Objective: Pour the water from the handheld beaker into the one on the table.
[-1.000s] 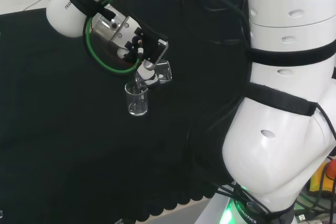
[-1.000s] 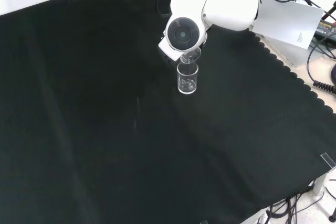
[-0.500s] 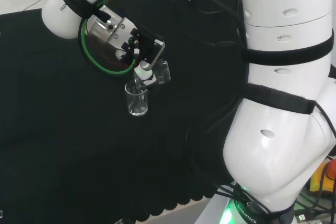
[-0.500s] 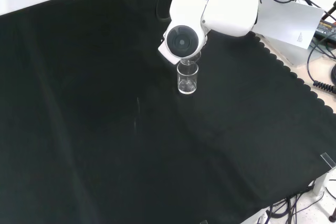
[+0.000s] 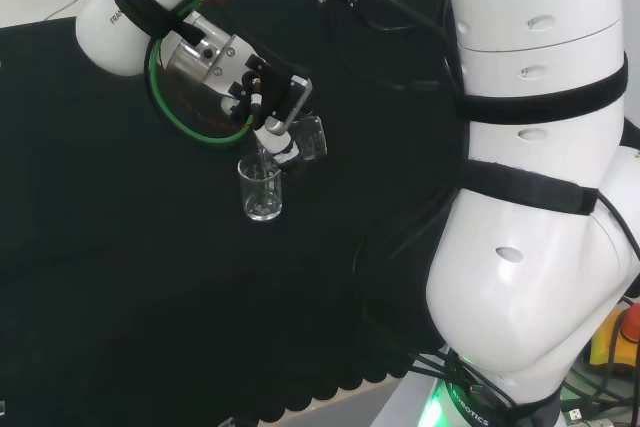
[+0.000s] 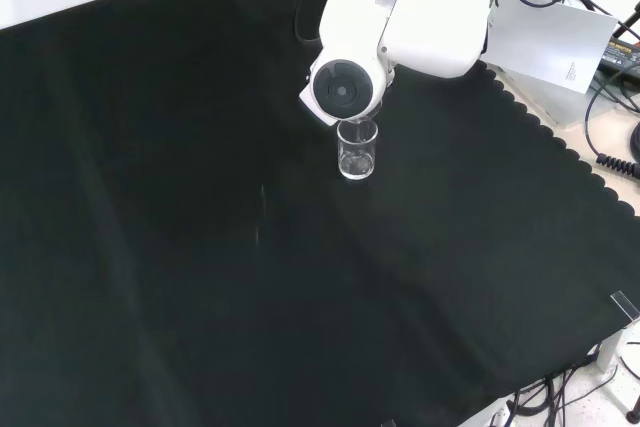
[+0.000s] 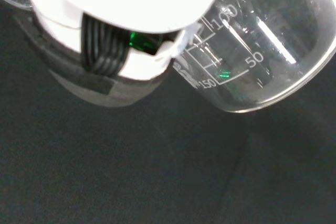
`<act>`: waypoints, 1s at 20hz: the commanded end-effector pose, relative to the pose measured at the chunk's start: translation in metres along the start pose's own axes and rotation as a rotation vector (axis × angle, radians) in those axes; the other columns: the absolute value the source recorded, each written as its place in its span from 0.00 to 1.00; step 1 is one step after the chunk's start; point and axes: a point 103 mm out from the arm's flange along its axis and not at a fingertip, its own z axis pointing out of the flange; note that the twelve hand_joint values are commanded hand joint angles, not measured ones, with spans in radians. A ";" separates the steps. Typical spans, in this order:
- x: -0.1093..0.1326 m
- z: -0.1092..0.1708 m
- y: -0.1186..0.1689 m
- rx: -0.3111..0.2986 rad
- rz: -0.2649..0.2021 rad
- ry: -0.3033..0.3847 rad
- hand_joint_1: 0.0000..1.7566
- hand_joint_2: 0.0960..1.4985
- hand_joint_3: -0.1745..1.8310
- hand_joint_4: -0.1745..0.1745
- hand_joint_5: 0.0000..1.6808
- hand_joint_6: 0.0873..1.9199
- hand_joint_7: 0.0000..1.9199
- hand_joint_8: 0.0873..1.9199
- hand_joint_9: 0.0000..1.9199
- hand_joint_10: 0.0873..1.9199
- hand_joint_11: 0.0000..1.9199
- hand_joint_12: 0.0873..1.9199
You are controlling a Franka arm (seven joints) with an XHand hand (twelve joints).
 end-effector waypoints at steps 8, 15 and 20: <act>-0.001 -0.001 -0.002 -0.037 0.002 0.018 0.81 0.44 0.30 0.00 0.84 0.10 0.71 0.18 0.83 0.00 0.76 0.27; -0.008 0.004 -0.003 -0.082 -0.008 0.084 0.81 0.44 0.30 0.00 0.84 0.10 0.71 0.18 0.83 0.00 0.76 0.27; -0.016 0.011 -0.001 -0.096 -0.043 0.183 0.81 0.44 0.30 0.00 0.84 0.10 0.71 0.18 0.83 0.00 0.76 0.27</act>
